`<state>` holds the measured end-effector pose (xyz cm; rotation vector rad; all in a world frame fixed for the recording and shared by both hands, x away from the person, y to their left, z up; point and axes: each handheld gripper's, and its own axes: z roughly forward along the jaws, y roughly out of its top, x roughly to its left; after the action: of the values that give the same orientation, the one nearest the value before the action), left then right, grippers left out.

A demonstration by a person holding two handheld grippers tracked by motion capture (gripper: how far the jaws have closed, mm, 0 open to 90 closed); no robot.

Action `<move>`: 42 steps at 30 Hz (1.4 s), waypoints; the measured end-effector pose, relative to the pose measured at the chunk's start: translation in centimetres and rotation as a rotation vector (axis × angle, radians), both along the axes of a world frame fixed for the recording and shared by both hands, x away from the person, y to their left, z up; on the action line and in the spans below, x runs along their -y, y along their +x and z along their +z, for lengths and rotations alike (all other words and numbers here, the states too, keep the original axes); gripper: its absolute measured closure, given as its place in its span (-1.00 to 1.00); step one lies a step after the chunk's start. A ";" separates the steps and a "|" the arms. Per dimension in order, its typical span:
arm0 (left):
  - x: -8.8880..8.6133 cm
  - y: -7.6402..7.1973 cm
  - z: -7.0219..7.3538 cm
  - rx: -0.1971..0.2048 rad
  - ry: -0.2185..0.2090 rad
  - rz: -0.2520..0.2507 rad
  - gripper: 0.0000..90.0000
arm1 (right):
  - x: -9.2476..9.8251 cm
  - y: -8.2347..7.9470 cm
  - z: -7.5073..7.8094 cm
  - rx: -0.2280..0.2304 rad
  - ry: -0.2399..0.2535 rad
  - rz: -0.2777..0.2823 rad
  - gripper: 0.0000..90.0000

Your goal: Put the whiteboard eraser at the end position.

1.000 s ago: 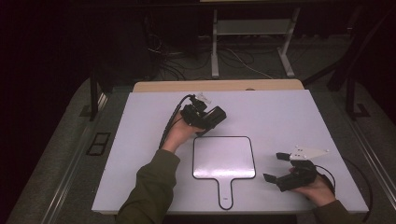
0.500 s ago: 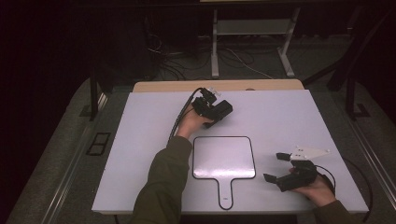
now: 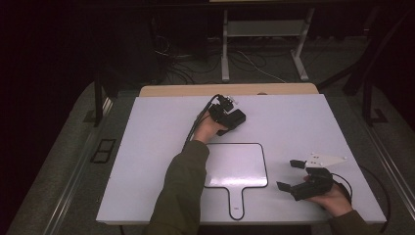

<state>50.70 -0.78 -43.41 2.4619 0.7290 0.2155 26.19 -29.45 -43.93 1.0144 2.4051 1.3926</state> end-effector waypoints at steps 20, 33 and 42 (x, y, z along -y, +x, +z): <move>-1.7 -0.3 0.8 0.013 -0.146 0.035 -0.48 | 0.1 0.1 -0.2 -0.003 0.001 -0.001 -1.00; -4.5 -2.9 2.0 0.063 -0.218 0.038 -0.62 | 0.2 0.5 -0.5 -0.020 0.015 0.003 -1.00; -6.0 -5.6 3.2 0.080 -0.266 0.025 -0.65 | 0.1 1.1 -0.8 -0.034 0.014 0.003 -1.00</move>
<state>45.05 5.21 -40.17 2.1810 0.7053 0.2107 27.32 -29.56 -44.78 1.0468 2.4249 1.4067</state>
